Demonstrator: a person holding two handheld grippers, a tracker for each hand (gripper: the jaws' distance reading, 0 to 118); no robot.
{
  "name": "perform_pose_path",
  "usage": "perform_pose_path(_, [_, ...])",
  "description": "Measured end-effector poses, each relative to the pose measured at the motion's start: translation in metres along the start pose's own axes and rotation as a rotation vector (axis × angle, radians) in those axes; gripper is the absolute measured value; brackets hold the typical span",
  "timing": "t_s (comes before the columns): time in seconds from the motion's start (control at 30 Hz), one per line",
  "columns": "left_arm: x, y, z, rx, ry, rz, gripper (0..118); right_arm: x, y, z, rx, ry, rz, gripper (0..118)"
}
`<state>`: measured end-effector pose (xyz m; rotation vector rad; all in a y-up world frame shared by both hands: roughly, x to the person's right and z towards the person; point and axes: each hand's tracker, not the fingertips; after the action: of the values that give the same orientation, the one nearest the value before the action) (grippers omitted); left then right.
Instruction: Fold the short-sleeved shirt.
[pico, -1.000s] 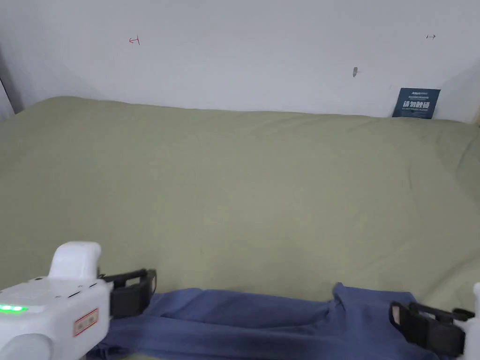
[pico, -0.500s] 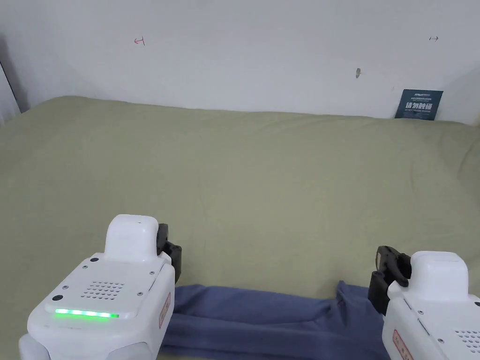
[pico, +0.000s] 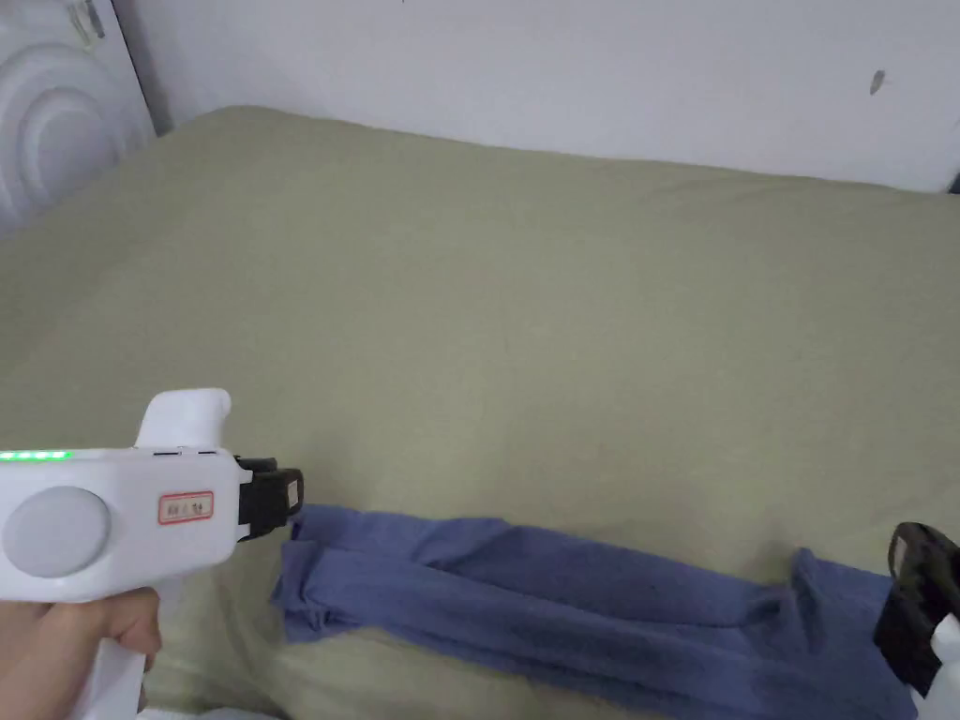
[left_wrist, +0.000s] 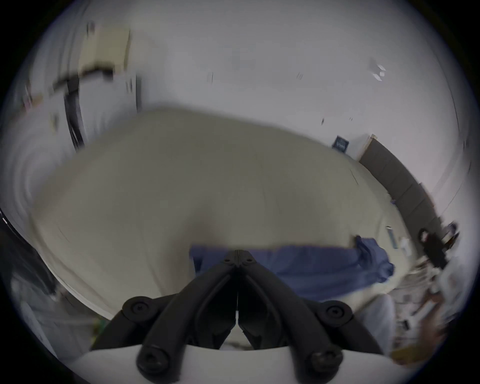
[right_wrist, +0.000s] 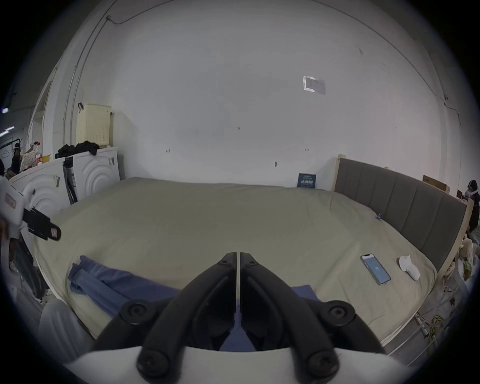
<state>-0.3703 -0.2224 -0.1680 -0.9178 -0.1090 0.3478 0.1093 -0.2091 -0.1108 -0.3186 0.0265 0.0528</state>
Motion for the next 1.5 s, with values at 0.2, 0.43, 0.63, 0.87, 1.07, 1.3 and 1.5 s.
perform_pose_path(0.2, [-0.064,0.007,-0.054,-0.222,-0.146,0.099,2,-0.013,-0.011,-0.009,-0.074,-0.015,0.054,6])
perform_pose_path(0.43, [-0.079,0.013,-0.098,-0.302,-0.324,0.181,115,-0.018,-0.016,-0.013,-0.128,-0.020,0.051,6])
perform_pose_path(0.63, [-0.069,0.000,-0.131,-0.332,-0.524,0.293,114,-0.017,-0.017,-0.015,-0.148,-0.020,0.033,6])
perform_pose_path(0.87, [-0.059,-0.008,-0.136,-0.341,-0.451,0.295,7,-0.014,-0.017,-0.013,-0.149,-0.010,0.014,6])
perform_pose_path(1.07, [-0.062,-0.003,-0.120,-0.301,-0.436,0.308,7,-0.006,-0.013,-0.003,-0.125,-0.013,-0.007,6])
perform_pose_path(1.3, [-0.098,0.021,-0.055,-0.201,-0.315,0.324,7,0.006,-0.008,0.002,-0.098,-0.006,-0.032,6])
perform_pose_path(1.5, [-0.089,0.034,0.004,-0.175,-0.109,0.183,7,0.014,-0.007,0.006,-0.079,0.003,-0.036,6])
